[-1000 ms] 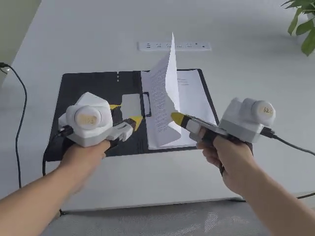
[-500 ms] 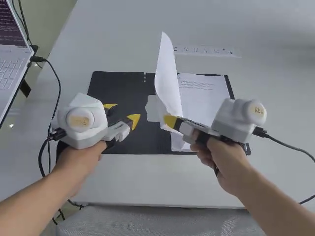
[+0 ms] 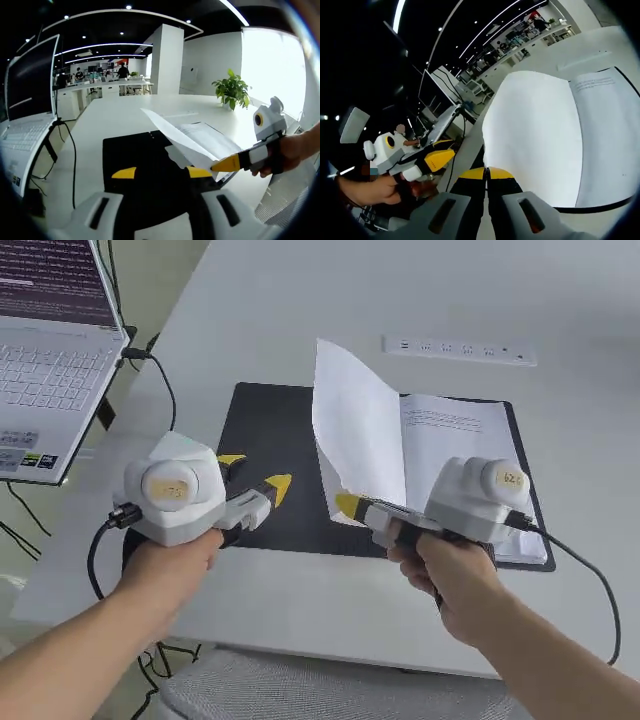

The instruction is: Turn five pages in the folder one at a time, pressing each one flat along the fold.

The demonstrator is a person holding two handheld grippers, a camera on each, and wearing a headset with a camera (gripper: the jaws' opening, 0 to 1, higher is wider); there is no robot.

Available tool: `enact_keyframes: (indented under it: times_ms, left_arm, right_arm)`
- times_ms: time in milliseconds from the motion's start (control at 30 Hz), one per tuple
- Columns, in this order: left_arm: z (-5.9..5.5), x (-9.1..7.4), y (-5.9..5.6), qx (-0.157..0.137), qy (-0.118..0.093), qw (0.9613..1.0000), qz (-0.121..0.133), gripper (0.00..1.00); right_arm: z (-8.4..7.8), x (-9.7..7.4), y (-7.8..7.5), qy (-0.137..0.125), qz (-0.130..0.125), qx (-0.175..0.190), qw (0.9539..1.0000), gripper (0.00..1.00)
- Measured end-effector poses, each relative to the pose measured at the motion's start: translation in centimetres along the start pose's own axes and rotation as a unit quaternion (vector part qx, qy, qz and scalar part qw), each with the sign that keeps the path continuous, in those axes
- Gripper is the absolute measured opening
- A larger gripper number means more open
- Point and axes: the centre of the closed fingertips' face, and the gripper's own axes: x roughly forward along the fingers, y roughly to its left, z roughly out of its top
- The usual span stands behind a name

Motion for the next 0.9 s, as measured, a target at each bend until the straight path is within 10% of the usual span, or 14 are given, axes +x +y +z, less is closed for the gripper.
enact_keyframes:
  times_ms: [900]
  left_arm:
    - [-4.0, 2.2, -0.3, 0.005, 0.044, 0.9989, -0.016, 0.3]
  right_arm:
    - [-6.8, 6.3, -2.1, 0.089, -0.035, -0.003, 0.9954, 0.0]
